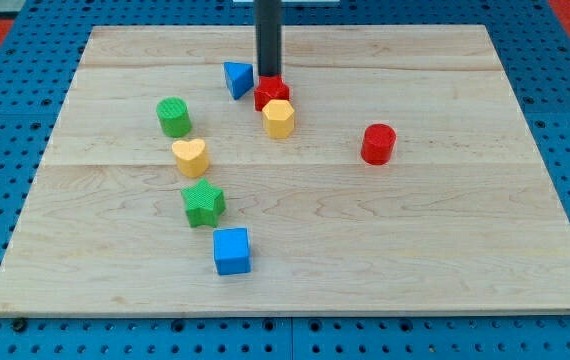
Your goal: Separate the yellow hexagon from red star
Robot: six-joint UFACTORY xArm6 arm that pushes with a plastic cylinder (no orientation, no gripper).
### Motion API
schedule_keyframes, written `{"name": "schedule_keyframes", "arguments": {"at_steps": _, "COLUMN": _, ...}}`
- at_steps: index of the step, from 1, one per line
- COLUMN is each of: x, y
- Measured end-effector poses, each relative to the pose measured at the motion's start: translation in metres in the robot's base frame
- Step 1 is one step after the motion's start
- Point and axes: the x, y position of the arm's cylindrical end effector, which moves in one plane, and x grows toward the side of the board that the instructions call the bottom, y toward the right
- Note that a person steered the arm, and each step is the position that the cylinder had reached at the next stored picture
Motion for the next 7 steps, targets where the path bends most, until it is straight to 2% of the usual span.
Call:
{"name": "schedule_keyframes", "arguments": {"at_steps": 1, "x": 0.050, "y": 0.003}}
{"name": "schedule_keyframes", "arguments": {"at_steps": 2, "x": 0.082, "y": 0.020}}
{"name": "schedule_keyframes", "arguments": {"at_steps": 3, "x": 0.057, "y": 0.037}}
{"name": "schedule_keyframes", "arguments": {"at_steps": 4, "x": 0.061, "y": 0.088}}
{"name": "schedule_keyframes", "arguments": {"at_steps": 5, "x": 0.099, "y": 0.058}}
{"name": "schedule_keyframes", "arguments": {"at_steps": 6, "x": 0.117, "y": 0.009}}
{"name": "schedule_keyframes", "arguments": {"at_steps": 7, "x": 0.128, "y": 0.059}}
